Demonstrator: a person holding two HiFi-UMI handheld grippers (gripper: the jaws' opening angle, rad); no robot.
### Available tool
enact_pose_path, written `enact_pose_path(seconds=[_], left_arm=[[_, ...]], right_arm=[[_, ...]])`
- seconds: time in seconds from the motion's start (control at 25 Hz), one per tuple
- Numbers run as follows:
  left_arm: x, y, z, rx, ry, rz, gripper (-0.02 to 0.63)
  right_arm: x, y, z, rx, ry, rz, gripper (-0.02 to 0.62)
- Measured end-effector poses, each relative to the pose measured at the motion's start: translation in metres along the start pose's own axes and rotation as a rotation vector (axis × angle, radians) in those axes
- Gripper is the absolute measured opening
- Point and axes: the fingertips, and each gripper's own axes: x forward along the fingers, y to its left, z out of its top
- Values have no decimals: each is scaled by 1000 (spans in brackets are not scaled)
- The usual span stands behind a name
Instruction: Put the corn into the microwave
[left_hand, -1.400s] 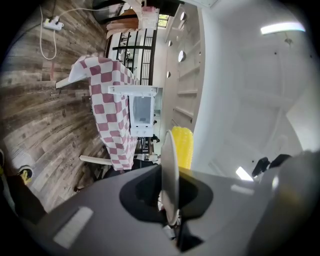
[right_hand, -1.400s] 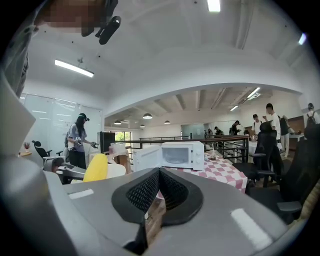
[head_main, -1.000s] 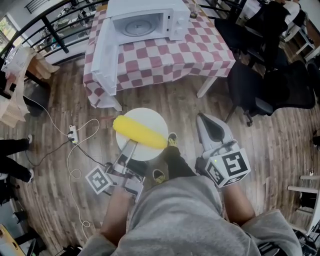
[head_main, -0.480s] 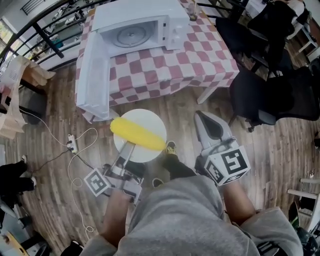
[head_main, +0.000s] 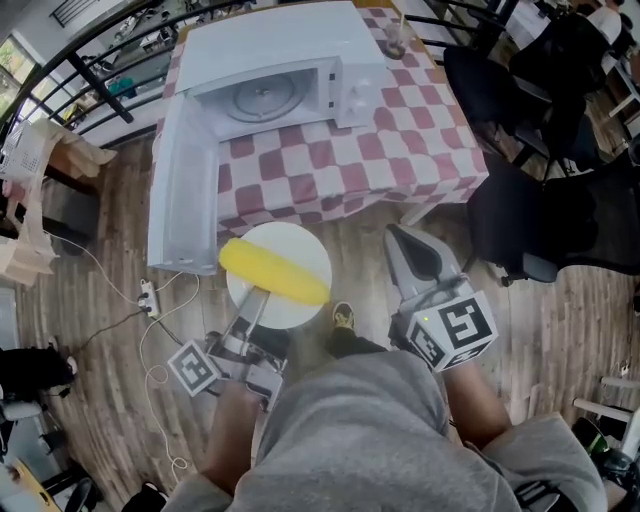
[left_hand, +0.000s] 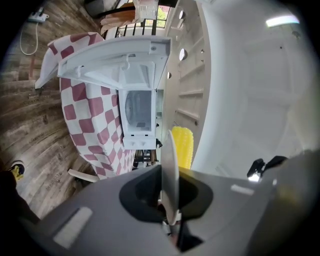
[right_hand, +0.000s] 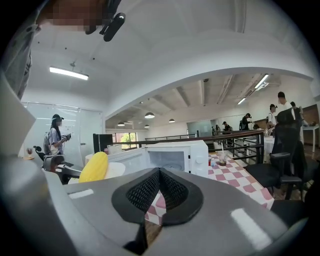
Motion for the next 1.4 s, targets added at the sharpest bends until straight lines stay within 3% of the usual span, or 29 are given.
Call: enact_pose_path(seconds=[0.68, 1.4], left_arm=[[86, 10, 28, -11, -61, -1, 17], [103, 23, 70, -19, -83, 13, 17]], right_arm=[[63, -58, 10, 0, 16, 78, -2], [112, -51, 18, -19, 19, 105, -2]])
